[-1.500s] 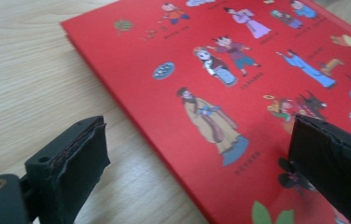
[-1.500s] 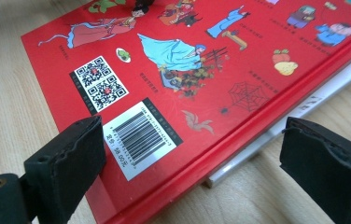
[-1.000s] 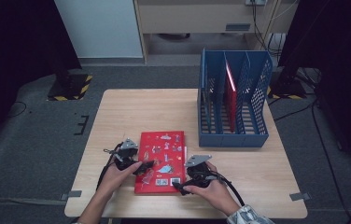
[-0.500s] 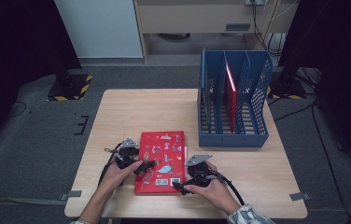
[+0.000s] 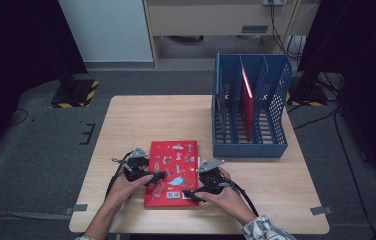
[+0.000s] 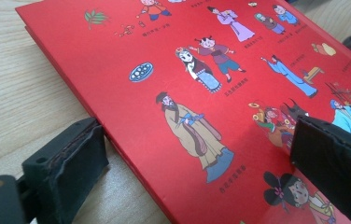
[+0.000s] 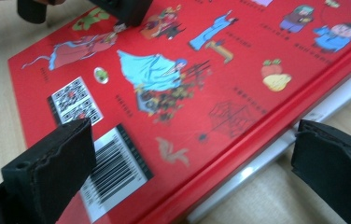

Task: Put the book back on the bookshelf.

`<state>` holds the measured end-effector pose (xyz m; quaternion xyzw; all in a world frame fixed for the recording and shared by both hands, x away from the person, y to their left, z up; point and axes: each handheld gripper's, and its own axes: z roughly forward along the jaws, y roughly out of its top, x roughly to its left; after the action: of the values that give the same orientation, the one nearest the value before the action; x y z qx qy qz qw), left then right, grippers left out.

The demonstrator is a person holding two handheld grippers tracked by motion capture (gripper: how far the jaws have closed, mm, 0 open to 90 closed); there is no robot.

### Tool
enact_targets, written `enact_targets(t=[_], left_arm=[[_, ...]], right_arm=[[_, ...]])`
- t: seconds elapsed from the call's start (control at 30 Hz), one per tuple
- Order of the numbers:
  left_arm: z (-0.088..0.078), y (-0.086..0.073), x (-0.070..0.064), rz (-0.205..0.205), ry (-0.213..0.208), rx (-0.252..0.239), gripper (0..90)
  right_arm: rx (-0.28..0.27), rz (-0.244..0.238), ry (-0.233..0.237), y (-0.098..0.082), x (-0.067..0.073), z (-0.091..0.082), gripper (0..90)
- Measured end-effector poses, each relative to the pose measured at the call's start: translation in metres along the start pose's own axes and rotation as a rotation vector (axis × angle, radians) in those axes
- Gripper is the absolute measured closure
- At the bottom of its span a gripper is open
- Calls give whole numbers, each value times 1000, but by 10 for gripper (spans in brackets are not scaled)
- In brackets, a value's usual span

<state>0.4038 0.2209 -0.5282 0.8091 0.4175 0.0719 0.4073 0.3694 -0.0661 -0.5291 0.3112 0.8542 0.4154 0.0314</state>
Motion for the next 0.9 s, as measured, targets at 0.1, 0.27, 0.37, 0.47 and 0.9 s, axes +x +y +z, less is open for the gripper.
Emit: enact_targets(t=[0.1, 0.27, 0.37, 0.47, 0.9], left_arm=[[0, 1, -1, -2, -3, -7, 69], [0, 1, -2, 2, -3, -8, 75], [-1, 2, -2, 7, -4, 0, 86], [-1, 2, -2, 9, -5, 3, 92], [4, 3, 3, 8, -19, 8, 45]], right_arm=[[-5, 9, 3, 0, -3, 1, 0], [-10, 35, 11, 0, -5, 1, 0], [-6, 39, 19, 0, -8, 1, 0], [-11, 41, 16, 1, -10, 3, 0], [0, 81, 10, 10, -25, 8, 3]])
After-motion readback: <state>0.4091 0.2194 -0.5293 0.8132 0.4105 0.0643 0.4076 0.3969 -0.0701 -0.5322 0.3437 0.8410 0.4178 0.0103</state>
